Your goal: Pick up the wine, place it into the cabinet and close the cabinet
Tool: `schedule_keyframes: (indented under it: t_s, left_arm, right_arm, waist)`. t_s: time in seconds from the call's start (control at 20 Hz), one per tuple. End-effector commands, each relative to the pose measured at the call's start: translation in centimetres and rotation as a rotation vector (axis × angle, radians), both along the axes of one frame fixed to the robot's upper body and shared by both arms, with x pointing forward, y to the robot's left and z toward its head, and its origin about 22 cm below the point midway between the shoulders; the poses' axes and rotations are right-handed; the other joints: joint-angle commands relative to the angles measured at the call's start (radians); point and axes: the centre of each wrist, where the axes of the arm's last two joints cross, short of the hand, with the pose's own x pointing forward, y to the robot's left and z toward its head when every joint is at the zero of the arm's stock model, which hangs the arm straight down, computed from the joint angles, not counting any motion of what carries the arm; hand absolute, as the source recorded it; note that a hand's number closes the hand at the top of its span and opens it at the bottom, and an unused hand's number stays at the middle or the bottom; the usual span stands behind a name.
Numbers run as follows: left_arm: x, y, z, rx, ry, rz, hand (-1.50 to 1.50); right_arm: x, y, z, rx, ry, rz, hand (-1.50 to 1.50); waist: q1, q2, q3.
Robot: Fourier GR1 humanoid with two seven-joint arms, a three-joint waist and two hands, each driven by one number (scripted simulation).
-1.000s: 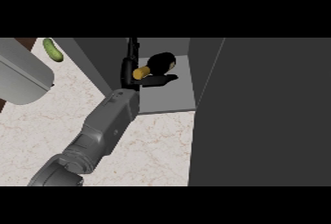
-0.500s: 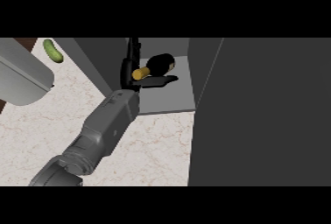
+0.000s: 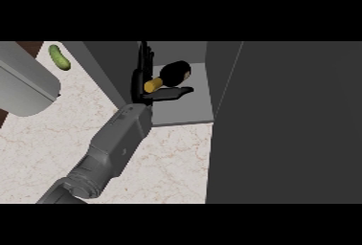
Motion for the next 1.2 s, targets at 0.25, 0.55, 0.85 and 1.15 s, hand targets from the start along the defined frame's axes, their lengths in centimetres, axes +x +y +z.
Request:
schedule_keyframes:
  t_s: [0.25,0.55,0.85,1.15]
  left_arm:
    - [-5.0,-1.9,-3.1,-0.027,0.06,-0.033,-1.5]
    - [-9.7,-4.3,-3.4,-0.008,0.032,-0.047,-1.5]
    - [-14.3,-7.2,-1.2,-0.039,0.001,-0.066,-1.5]
    - [-17.7,-5.8,-0.5,-0.072,-0.048,-0.053,-1.5]
  right_arm:
    - [-1.1,-1.4,0.8,0.002,-0.014,-0.029,-1.5]
    - [-1.8,-1.6,1.4,-0.003,-0.021,-0.064,-1.5]
    - [-3.0,-2.4,0.5,-0.006,-0.013,-0.086,-1.5]
    - [-1.7,-2.1,0.1,0.007,-0.002,-0.098,-1.5]
  waist:
    - [0.04,-0.009,0.0]
    - [0.075,-0.009,0.0]
    - [0.074,-0.009,0.0]
    - [0.08,-0.006,0.0]
